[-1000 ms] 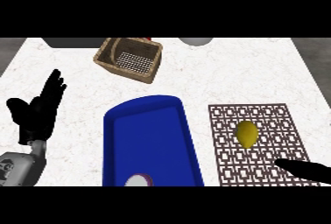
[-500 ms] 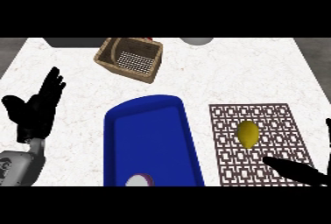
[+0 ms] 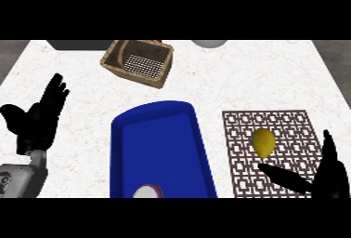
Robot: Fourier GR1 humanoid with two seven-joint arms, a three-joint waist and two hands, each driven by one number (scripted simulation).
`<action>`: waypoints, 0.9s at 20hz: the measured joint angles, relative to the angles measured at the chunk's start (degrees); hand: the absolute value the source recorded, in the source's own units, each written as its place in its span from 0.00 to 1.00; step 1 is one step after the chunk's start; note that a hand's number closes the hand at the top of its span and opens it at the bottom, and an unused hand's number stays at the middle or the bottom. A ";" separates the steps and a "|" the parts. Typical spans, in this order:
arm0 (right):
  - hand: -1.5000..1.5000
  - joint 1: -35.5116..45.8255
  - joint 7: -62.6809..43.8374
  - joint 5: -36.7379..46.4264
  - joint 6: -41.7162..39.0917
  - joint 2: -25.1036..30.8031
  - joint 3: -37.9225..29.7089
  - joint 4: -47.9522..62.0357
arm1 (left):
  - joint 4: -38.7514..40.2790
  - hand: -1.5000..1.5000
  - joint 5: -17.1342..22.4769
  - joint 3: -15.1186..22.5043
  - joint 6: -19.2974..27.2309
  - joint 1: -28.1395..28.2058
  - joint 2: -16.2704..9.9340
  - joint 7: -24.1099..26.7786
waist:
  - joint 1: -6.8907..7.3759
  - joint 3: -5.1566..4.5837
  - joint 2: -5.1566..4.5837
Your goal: Pick the lemon from the placemat and place it in the basket
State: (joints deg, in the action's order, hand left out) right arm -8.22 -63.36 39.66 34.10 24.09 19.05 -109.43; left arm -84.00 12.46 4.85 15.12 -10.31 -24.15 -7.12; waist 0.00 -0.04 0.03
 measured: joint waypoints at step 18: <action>0.00 3.70 5.08 10.24 -1.01 -15.73 -4.47 10.66 | -0.26 0.50 -5.66 -3.62 -2.69 -0.76 4.82 -1.30 | -0.01 0.04 -0.01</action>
State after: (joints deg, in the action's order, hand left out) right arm -4.53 -58.28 49.90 33.09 8.36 14.58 -98.78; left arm -84.26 6.80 1.23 12.43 -11.08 -19.33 -8.42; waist -0.02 0.00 0.02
